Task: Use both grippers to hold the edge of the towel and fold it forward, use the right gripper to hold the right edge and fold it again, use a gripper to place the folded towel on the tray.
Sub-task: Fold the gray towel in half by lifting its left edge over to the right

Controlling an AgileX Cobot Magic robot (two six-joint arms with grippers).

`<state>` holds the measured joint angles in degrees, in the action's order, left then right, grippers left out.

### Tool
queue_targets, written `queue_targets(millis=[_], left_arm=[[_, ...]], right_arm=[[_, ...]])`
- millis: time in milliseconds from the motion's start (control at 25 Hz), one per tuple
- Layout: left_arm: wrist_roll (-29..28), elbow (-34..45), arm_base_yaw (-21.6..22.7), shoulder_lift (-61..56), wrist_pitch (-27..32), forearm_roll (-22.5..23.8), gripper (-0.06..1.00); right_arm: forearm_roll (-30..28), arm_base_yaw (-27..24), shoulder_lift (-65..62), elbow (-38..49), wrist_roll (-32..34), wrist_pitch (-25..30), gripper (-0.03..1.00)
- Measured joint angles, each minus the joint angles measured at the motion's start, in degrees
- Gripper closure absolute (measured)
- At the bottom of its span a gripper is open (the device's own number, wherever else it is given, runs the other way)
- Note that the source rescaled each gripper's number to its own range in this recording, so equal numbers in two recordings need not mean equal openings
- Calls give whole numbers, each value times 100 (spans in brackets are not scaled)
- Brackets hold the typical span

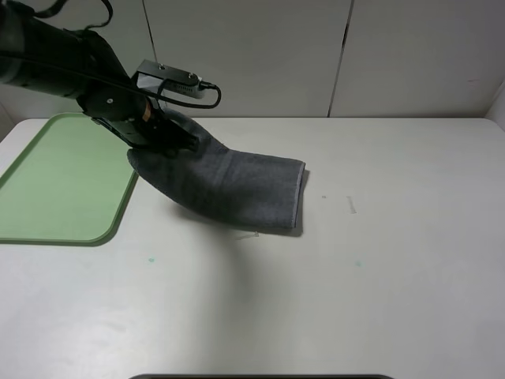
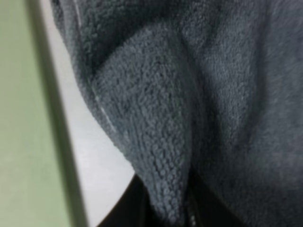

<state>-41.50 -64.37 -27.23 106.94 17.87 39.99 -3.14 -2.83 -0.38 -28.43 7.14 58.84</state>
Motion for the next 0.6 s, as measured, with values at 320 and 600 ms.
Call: queue_targets(millis=[320,600], left_arm=[[192,0,-389,-252,343,0,87],[194,0,-1087,-252,338,0,87]], right_arm=[[0,0,0,0,0,0,-3],[0,0,0,0,0,0,-3]])
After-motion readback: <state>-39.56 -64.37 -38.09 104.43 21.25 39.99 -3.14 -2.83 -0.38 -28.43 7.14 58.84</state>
